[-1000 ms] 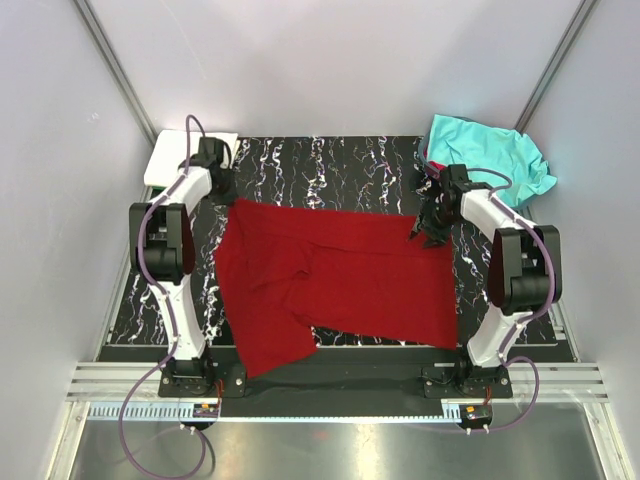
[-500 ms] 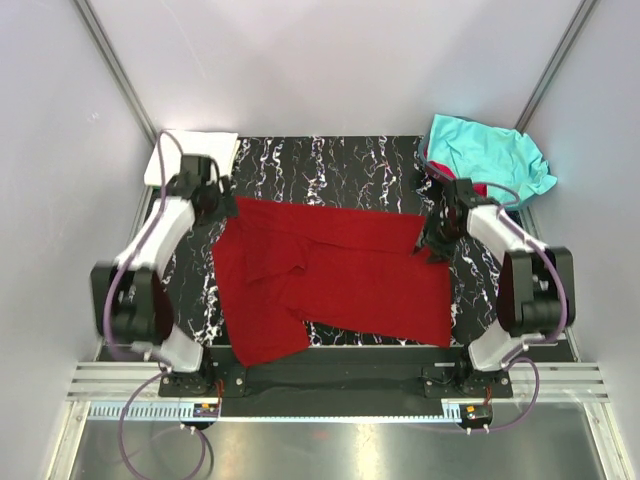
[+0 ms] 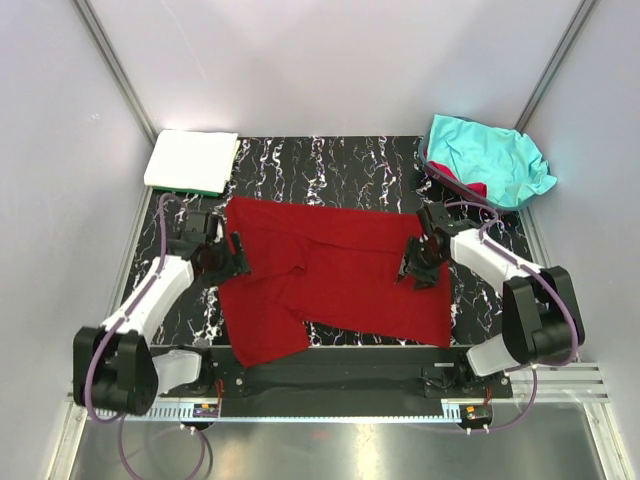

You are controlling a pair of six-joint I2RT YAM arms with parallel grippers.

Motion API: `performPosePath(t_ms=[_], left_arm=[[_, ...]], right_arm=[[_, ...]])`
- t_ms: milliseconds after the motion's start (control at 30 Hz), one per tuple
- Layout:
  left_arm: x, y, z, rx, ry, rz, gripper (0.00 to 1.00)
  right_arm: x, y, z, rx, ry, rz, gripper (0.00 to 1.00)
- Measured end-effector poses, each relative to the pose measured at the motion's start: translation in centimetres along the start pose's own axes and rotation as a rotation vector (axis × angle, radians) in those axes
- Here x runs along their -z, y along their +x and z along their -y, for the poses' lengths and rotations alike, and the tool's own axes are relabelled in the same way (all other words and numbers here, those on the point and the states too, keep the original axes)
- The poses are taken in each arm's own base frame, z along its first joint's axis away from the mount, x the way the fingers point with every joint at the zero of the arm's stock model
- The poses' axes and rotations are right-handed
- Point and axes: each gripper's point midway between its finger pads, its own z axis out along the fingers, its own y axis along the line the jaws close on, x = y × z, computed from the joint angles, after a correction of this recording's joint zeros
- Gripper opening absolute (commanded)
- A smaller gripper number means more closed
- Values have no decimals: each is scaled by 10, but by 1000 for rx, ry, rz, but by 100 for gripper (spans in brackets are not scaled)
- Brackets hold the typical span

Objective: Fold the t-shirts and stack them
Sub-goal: Fold the tshirt

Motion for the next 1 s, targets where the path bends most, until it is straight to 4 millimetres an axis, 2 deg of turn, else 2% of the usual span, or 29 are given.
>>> performPosePath(t_ms=[200, 367, 500, 600, 733, 833, 1000], left_arm=[[-15, -44, 27, -47, 10, 15, 78], [-38, -80, 42, -66, 0, 16, 75], [-60, -108, 53, -82, -15, 18, 75], [-67, -132, 64, -93, -10, 44, 75], [-79, -164, 80, -96, 8, 85, 74], [-95, -175, 85, -95, 8, 84, 74], [-133, -168, 78, -78, -28, 16, 74]], right_arm=[[-16, -40, -4, -4, 77, 63, 59], [-25, -69, -5, 3, 132, 118, 59], [-23, -98, -12, 31, 160, 182, 59], [-18, -131, -24, 64, 174, 247, 60], [-17, -164, -37, 93, 186, 307, 60], [-24, -182, -42, 106, 197, 328, 60], [-52, -199, -46, 124, 217, 310, 59]])
